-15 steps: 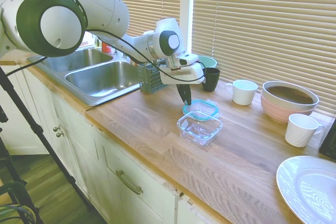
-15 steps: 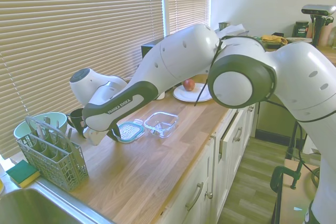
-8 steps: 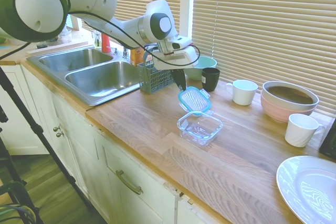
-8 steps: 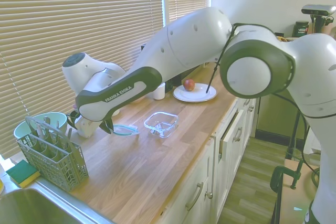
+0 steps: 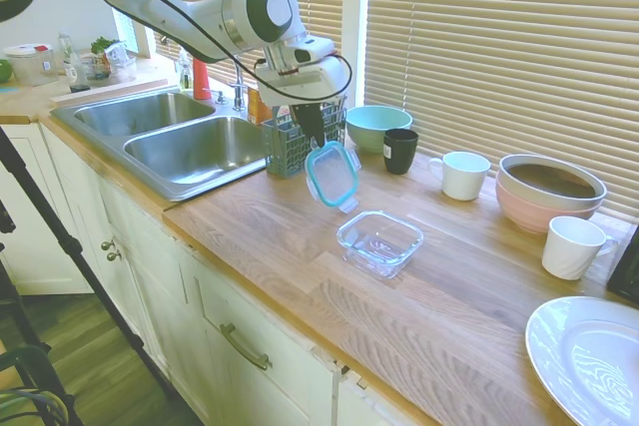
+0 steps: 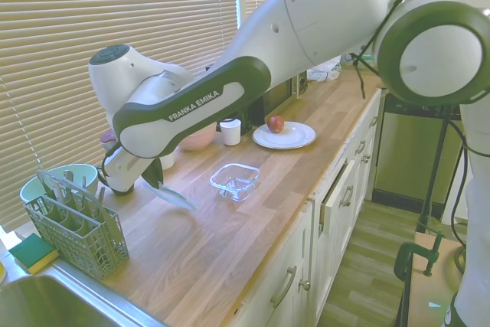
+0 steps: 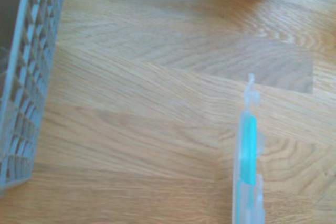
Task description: Cover the lid of the food container
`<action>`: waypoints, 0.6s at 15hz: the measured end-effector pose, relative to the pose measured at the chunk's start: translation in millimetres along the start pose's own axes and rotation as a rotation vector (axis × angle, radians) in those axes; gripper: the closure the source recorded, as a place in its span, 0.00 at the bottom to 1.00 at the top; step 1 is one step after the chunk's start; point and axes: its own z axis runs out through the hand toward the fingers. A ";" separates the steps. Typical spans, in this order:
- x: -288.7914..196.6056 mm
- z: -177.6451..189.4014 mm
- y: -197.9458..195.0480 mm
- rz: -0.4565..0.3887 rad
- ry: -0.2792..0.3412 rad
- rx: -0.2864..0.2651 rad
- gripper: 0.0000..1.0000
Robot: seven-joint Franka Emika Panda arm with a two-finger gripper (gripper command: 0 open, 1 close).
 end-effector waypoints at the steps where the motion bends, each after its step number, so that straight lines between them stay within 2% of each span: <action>1: -3.1 -4.4 3.0 -0.001 -0.001 0.006 1.00; 9: -11.1 -35.9 45.4 0.032 -0.034 0.072 1.00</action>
